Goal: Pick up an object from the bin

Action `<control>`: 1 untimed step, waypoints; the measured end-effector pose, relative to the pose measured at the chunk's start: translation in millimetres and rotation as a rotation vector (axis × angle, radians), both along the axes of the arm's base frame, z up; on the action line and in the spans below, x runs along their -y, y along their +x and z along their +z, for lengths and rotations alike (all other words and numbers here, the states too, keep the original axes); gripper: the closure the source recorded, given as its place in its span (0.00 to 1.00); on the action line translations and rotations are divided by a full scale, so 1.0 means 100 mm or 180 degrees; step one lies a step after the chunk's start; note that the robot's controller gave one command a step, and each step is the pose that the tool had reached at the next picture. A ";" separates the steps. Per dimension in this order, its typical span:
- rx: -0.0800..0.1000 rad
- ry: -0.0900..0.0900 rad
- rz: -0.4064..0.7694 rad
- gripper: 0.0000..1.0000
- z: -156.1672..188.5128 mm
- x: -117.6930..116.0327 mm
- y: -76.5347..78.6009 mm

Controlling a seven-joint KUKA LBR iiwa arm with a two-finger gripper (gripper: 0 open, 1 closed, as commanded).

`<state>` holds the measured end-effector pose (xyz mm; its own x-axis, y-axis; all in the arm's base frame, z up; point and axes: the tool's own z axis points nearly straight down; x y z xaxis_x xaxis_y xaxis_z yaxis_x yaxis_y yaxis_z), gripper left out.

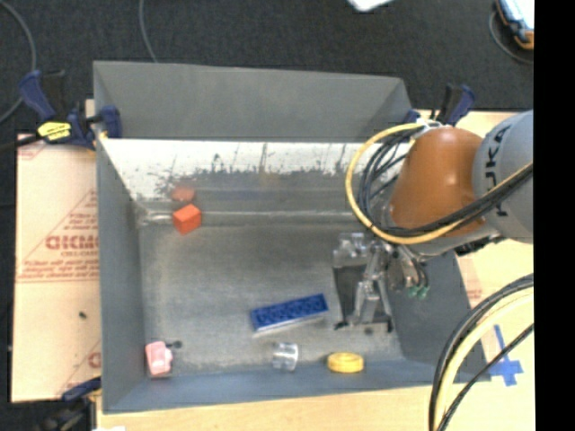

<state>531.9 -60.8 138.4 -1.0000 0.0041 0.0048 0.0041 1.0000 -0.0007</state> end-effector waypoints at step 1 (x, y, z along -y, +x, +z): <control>0.0026 -0.0003 0.0008 0.00 0.05 0.00 0.02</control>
Offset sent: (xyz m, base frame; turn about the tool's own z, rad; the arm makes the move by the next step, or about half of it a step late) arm 0.0126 0.0231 -0.0684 0.1031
